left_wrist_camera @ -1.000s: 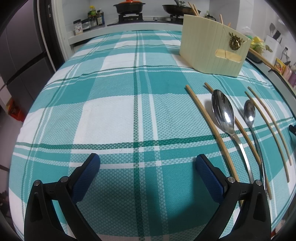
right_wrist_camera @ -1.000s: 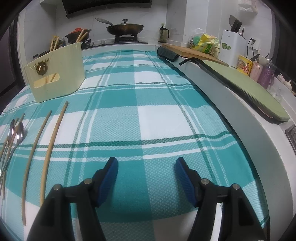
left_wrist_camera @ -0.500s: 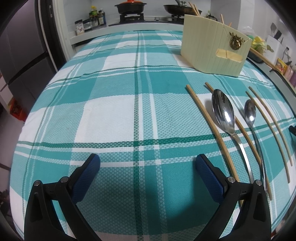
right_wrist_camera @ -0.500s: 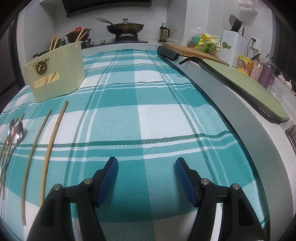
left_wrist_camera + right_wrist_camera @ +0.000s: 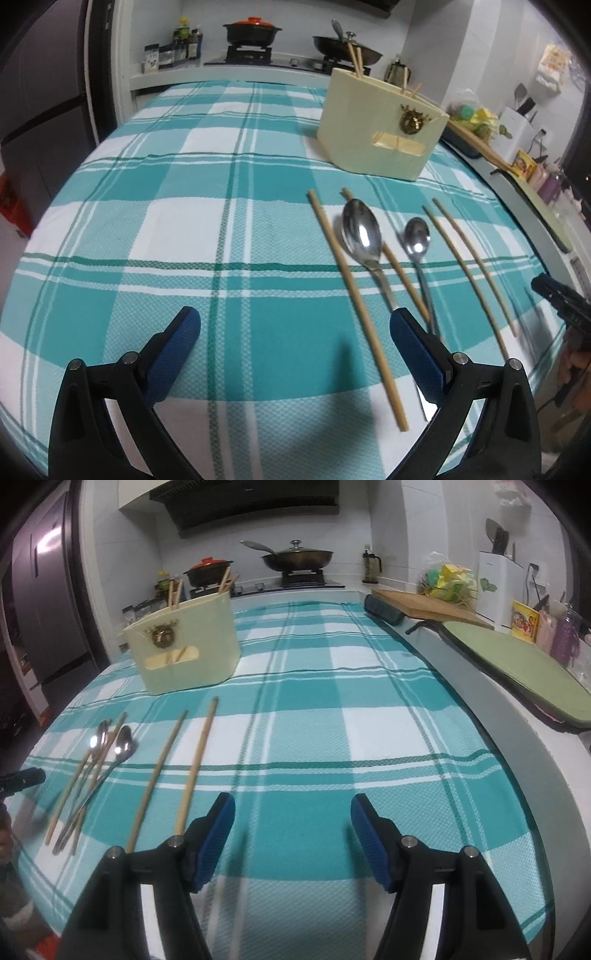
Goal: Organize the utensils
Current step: 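Lower the right tool onto a wooden chopstick and close it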
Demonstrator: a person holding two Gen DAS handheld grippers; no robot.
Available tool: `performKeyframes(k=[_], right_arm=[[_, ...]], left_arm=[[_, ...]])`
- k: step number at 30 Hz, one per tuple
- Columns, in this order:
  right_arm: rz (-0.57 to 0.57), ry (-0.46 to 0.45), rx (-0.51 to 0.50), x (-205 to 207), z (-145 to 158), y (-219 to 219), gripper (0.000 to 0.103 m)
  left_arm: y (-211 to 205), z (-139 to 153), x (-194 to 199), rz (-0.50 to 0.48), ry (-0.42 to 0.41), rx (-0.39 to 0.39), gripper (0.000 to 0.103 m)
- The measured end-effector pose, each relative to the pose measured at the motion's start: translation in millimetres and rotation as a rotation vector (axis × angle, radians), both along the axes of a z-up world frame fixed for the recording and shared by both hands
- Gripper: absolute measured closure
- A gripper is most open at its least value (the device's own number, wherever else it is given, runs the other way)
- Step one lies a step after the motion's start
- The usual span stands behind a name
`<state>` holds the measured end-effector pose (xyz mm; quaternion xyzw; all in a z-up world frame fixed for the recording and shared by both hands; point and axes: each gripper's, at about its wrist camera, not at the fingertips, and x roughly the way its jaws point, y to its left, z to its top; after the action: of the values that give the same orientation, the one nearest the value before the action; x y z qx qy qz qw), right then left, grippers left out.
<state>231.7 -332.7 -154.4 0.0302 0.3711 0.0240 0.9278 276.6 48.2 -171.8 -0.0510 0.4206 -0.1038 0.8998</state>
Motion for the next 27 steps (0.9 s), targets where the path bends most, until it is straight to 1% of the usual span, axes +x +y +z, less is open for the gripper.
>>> performKeyframes(k=[2,5,7,10,13,17,21,23,25,27], right_arm=[[0.024,0.015,0.007,1,0,12,0.036],[0.046,0.024,0.023,6,-1,26,0.036],[0.068,0.043,0.008,11,-3,37,0.037],[0.097,0.048,-0.015,14,-1,48,0.037],[0.117,0.067,-0.032,20,-1,53,0.042],[0.132,0.090,-0.029,31,0,56,0.046],[0.149,0.120,-0.049,45,-8,63,0.050],[0.163,0.159,-0.069,55,-17,68,0.058],[0.181,0.192,-0.080,61,-26,72,0.060],[0.206,0.178,-0.132,63,-26,79,0.060]], left_arm=[[-12,3,1,-0.021,-0.002,0.005,0.001],[-27,-1,9,-0.023,0.005,0.067,0.001],[-32,-6,15,-0.007,0.013,0.106,0.001],[-31,-15,27,0.027,0.042,0.131,0.001],[-31,-24,32,0.038,0.069,0.142,0.001],[-37,-31,35,0.036,0.080,0.196,0.001],[-39,-33,40,0.032,0.085,0.209,0.000],[-38,-33,44,0.030,0.086,0.216,0.000],[-36,-33,47,0.027,0.087,0.217,0.000],[-32,-34,50,0.021,0.094,0.204,0.000]])
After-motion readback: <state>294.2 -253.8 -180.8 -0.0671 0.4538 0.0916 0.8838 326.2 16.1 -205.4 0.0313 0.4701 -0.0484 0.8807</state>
